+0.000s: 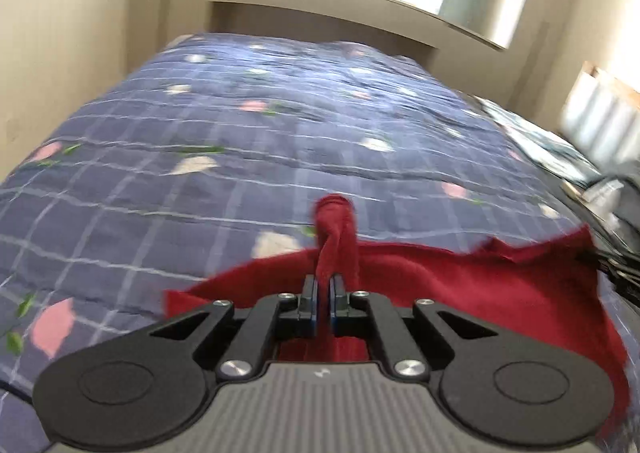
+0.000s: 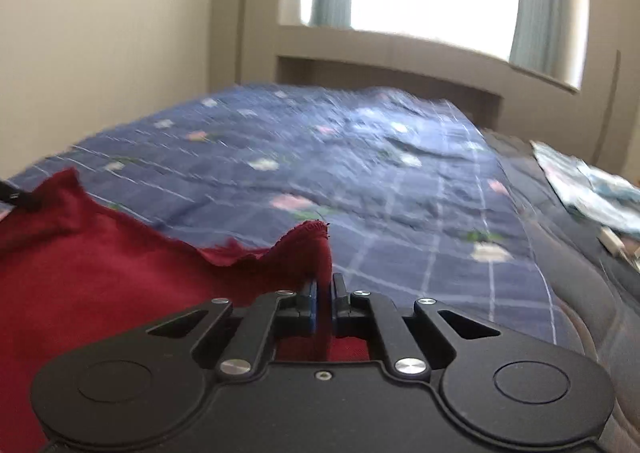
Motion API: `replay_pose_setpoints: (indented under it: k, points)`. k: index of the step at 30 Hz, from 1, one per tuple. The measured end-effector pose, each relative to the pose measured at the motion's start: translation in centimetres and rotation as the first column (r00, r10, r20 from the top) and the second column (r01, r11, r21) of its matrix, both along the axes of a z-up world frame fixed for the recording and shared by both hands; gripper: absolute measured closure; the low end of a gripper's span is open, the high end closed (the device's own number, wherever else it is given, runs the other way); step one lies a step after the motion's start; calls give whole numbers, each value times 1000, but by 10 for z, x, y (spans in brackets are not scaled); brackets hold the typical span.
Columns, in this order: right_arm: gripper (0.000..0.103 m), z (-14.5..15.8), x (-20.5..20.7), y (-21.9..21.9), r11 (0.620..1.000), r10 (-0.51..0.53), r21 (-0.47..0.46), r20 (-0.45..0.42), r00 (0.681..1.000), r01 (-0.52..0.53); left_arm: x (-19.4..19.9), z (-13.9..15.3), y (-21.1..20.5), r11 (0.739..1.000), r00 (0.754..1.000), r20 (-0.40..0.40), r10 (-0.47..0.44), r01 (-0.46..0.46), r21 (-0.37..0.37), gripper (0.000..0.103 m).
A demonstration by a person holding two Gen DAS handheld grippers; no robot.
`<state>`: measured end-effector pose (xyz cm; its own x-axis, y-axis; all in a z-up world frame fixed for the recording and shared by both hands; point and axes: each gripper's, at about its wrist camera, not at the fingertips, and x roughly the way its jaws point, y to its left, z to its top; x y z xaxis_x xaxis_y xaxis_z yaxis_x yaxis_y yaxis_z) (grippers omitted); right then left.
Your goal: Fold small clothes
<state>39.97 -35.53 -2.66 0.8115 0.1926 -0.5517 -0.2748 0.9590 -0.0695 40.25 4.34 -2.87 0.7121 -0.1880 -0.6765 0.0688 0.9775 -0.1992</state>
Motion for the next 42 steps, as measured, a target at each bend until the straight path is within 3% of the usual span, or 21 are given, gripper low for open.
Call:
replay_pose_setpoints:
  k: [6,8,10,11,12,13,14,15,16,20,23,26,28,33,37,42]
  points:
    - [96,-28,16,-13,996,-77,47,-102,992,82,13,-32,24,995,993,-64,101,-100,13,98]
    - [80,-32,19,-15,993,-102,55,-118,988,109,14,-41,28,994,991,-77,110,-110,2,98]
    - [57,-30,18,-21,985,-141,81,-107,984,150,15,-44,26,993,991,-69,116,-115,20,91]
    - [53,-27,17,-24,983,-151,95,-96,984,160,14,-42,26,992,990,-64,123,-122,24,83]
    - [43,-24,14,-25,982,-155,99,-77,985,162,14,-40,27,991,990,-60,130,-129,25,64]
    - [33,-20,12,-26,983,-152,97,-56,987,157,11,-37,26,991,990,-48,133,-132,25,52]
    - [29,-17,10,-24,985,-143,91,-34,989,145,8,-33,26,990,990,-22,140,-140,28,31]
    - [20,-16,8,-22,988,-128,83,-20,992,130,6,-29,25,988,989,10,148,-148,38,19]
    - [16,-14,9,-19,991,-114,75,-13,993,115,3,-25,22,987,988,43,151,-153,53,16]
    - [14,-22,14,-1,995,-100,-17,14,995,101,10,-26,8,981,987,73,143,-151,119,10]
    - [12,-32,24,6,974,-181,-128,50,982,186,23,-38,1,963,976,68,205,-214,165,10]
    - [8,-43,36,-3,962,-250,-109,25,968,251,36,-54,2,935,956,30,291,-290,201,6]
    - [7,-47,39,-6,958,-270,-98,21,963,270,39,-66,6,930,945,10,327,-323,175,0]
    - [5,-45,34,-4,962,-254,-97,48,966,257,38,-70,11,928,938,18,346,-345,139,0]
    - [1,-21,10,1,958,-251,-110,128,960,265,31,-59,15,933,942,31,334,-336,126,1]
    - [1,8,-31,33,985,-123,-103,126,984,137,-9,-29,8,945,955,124,271,-288,155,0]
